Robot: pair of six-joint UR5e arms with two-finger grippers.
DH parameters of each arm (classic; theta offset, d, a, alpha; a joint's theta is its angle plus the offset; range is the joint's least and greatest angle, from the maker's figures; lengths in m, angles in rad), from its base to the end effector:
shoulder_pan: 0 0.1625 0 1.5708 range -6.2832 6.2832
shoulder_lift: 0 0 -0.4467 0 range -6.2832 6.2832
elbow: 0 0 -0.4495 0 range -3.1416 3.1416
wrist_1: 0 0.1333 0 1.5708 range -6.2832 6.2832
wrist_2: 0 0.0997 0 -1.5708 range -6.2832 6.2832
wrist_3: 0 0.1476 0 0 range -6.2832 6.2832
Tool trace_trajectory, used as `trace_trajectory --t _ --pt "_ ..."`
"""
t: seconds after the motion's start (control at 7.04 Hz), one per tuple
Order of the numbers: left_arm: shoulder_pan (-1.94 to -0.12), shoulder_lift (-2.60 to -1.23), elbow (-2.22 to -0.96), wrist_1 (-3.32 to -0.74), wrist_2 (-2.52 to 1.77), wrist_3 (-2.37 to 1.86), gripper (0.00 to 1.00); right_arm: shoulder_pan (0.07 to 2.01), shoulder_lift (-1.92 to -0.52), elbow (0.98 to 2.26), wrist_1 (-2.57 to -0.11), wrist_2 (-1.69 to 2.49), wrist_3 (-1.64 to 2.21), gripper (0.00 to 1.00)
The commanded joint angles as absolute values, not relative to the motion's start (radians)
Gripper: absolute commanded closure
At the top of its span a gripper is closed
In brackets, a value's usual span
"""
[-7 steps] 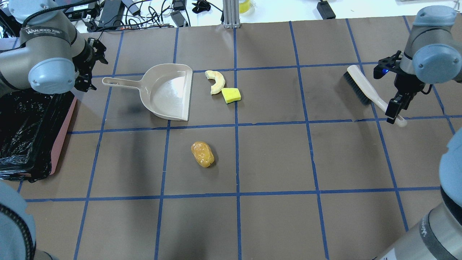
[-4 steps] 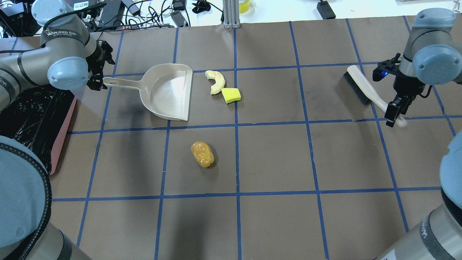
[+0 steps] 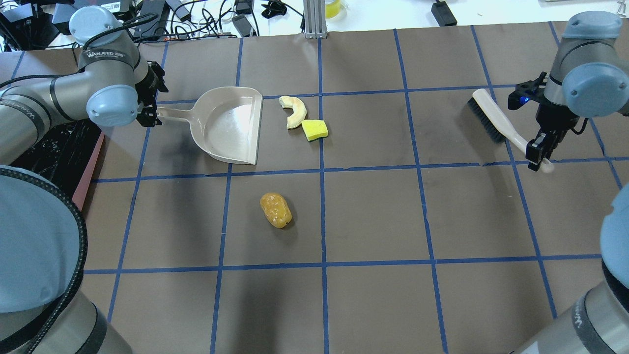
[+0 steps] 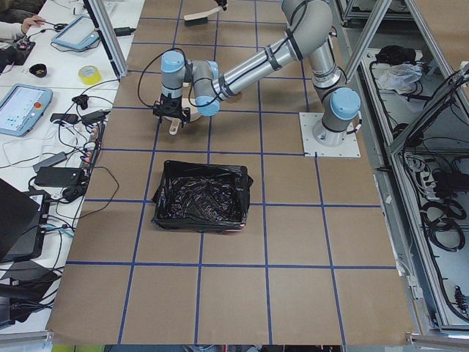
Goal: Sweep and dump trash into bin
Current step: 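Grasp beige dustpan handle with left gripper while right gripper grasps white brush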
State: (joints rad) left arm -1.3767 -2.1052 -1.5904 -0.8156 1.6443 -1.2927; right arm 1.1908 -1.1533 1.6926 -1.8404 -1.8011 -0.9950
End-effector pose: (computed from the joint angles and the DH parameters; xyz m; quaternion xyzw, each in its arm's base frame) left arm 0.0220 -0.7467 0.1861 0.6756 -0.7295 0.1047 0.0212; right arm -0.1392 -0.6170 0.1749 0.3127 -0.9335 -0.1755 0.0032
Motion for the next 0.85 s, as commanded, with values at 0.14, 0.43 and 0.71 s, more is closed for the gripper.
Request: trace_trajectory --t 0.14,0.43,0.71 --pt "-1.382 -2.132 -1.589 -0.788 1.644 -1.301 0.08 1.19 -1.17 1.689 -1.847 -1.805 -0.974 0.73" --pt "-1.384 -2.132 -1.594 -0.79 1.641 -1.296 0.43 1.192 -1.17 1.686 -1.847 -1.804 -0.971 0.86" --pt "-1.385 -2.129 -1.598 -0.792 1.611 -1.296 1.0 1.203 -1.23 1.681 -1.835 -1.796 -0.84 0.9"
